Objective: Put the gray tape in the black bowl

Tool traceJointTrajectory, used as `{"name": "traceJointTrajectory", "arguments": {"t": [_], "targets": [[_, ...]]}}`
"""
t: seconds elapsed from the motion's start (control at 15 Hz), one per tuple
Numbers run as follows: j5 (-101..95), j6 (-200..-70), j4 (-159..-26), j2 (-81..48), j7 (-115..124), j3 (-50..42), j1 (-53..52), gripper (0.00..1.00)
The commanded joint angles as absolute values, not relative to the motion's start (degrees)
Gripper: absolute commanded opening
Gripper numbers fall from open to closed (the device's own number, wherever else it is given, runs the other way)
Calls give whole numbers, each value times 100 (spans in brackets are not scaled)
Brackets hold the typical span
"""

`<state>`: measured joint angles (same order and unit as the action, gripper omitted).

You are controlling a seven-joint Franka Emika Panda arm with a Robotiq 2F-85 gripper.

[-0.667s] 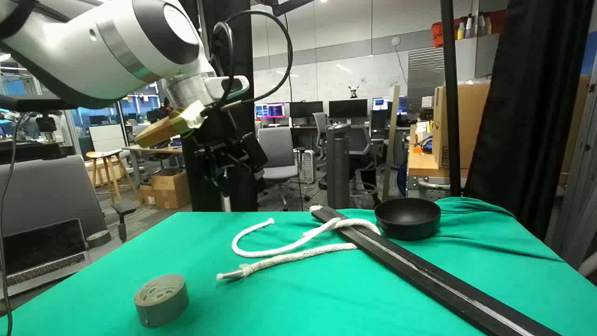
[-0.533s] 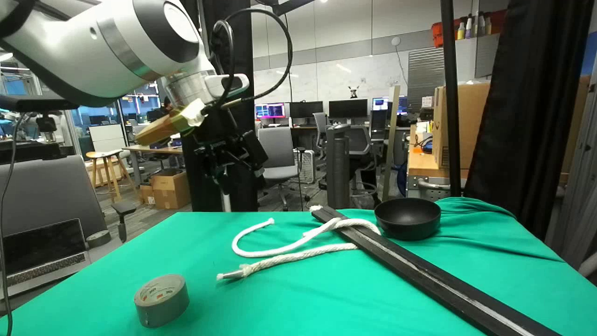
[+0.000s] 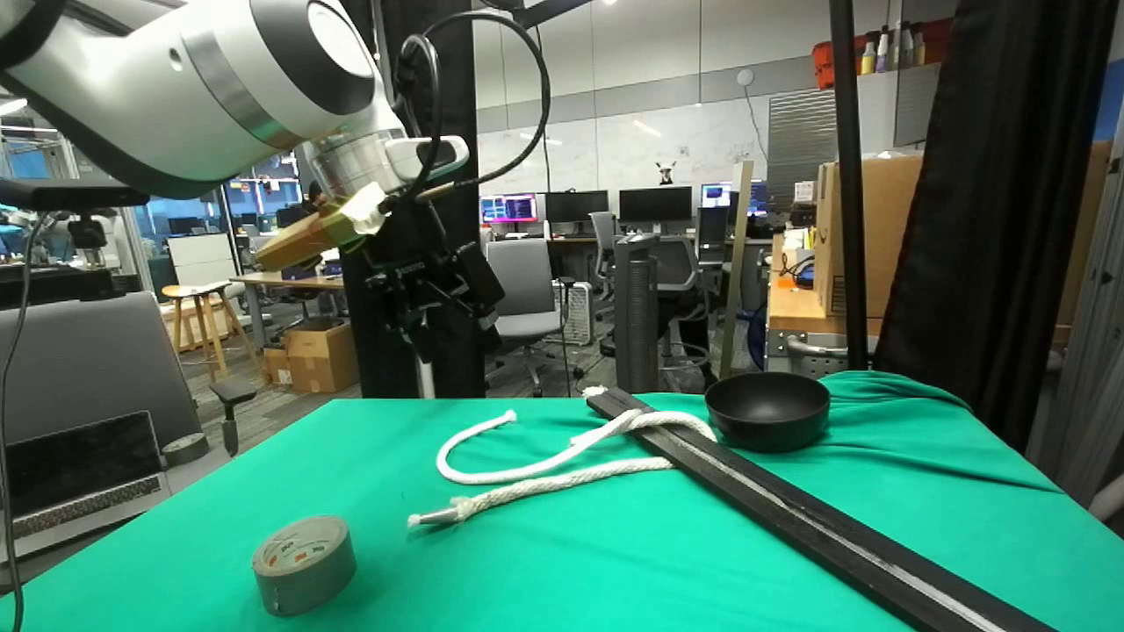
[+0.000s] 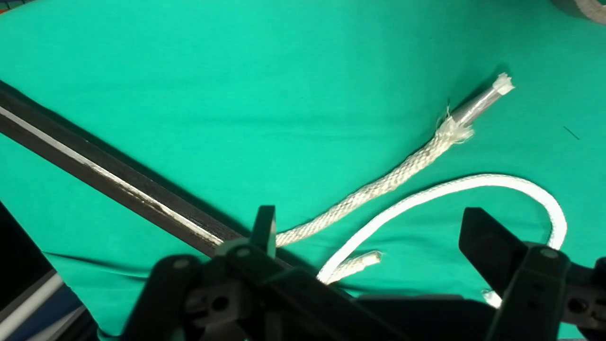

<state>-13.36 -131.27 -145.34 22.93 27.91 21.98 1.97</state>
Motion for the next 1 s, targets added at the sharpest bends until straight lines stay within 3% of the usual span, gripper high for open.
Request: {"name": "traceJointTrajectory", "arguments": {"t": [0.0,0.93], "targets": [[-1436,-13084,-14519,2265,2868,2028,20,100],[73,-13070,-14601,1652,2485,1881,-1024,100]]}}
